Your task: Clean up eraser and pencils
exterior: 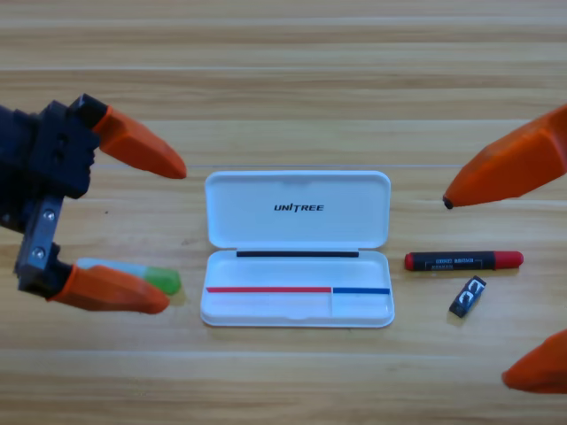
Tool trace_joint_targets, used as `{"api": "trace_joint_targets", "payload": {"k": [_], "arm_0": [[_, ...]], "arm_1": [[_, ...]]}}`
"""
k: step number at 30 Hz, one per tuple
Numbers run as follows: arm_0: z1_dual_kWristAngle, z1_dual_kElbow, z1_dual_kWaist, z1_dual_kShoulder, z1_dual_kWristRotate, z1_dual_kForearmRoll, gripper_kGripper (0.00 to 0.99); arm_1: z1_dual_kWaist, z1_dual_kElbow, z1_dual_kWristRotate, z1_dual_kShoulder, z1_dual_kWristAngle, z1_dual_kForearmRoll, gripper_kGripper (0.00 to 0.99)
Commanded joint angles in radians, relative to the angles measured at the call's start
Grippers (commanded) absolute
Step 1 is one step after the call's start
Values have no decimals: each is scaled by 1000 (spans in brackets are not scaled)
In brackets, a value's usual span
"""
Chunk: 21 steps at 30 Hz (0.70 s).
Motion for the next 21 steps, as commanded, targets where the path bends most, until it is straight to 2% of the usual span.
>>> {"api": "trace_joint_targets", "payload": {"k": [1, 10, 16, 21], "arm_0": [[9, 5, -18, 18, 11, 8, 966], [14, -12, -18, 21, 12, 34, 971], [35, -12, -18, 18, 29, 48, 977], [35, -15, -18, 18, 38, 60, 979]], "arm_1": [[30, 14, -1, 56, 13, 24, 989], [30, 20, 26, 53, -10, 24, 990], [27, 32, 91, 65, -162, 21, 990], [-42, 28, 168, 85, -194, 24, 989]]}}
